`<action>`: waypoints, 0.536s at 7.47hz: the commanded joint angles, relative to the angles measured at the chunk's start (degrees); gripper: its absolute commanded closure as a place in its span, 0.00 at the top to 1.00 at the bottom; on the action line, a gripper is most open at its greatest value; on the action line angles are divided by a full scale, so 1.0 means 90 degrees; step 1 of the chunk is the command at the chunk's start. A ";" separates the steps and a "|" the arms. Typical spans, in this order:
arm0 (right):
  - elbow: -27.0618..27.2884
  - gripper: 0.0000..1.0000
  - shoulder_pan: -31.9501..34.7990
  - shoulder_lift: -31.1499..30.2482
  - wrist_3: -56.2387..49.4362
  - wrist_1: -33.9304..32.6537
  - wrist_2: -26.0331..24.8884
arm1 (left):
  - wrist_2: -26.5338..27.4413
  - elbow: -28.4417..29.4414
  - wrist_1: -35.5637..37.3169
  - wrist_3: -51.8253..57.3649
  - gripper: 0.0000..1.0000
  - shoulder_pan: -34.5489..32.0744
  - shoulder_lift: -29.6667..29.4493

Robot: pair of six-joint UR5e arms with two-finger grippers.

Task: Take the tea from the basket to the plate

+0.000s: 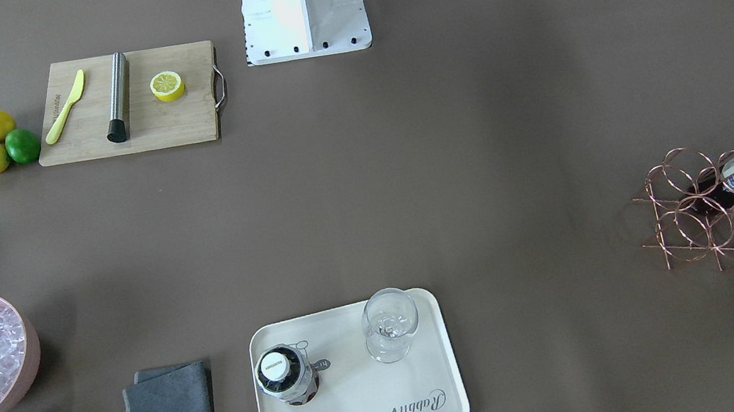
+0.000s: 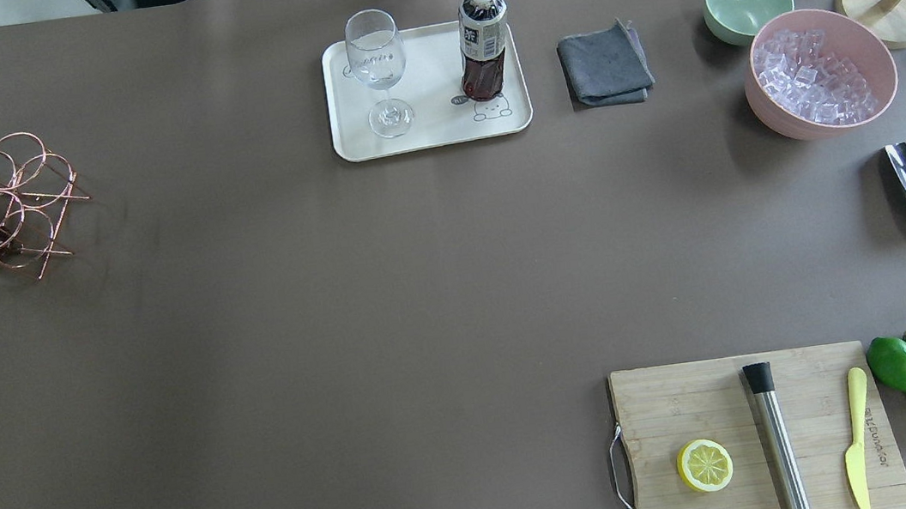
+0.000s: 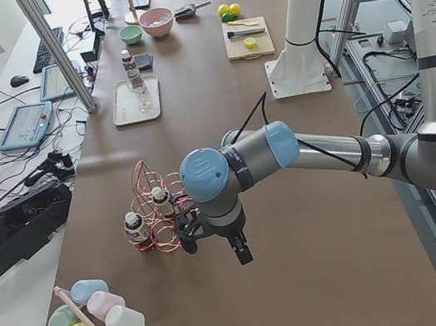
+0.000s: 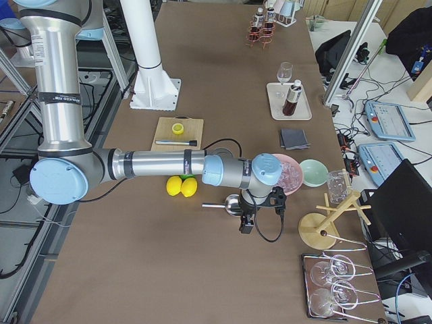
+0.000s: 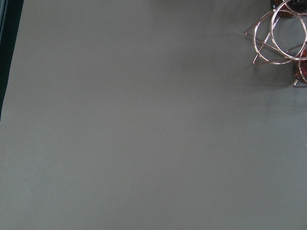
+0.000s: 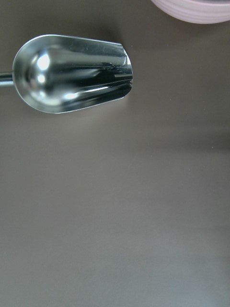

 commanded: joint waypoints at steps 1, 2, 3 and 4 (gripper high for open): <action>-0.0015 1.00 0.0000 0.0000 -0.0006 0.0005 -0.0011 | -0.0037 0.0494 -0.0889 -0.0246 0.99 0.0399 0.0030; 0.0034 1.00 0.0000 0.0019 0.0004 0.0043 -0.0021 | -0.0037 0.0534 -0.1241 -0.0828 0.99 0.0826 0.0040; 0.0053 1.00 0.0000 0.0000 0.0081 0.0034 -0.0011 | -0.0037 0.0544 -0.1418 -0.1105 0.99 0.0966 0.0049; 0.0102 1.00 -0.0010 0.0019 0.0101 0.0034 -0.0021 | -0.0047 0.0544 -0.1430 -0.1098 0.99 0.0967 0.0050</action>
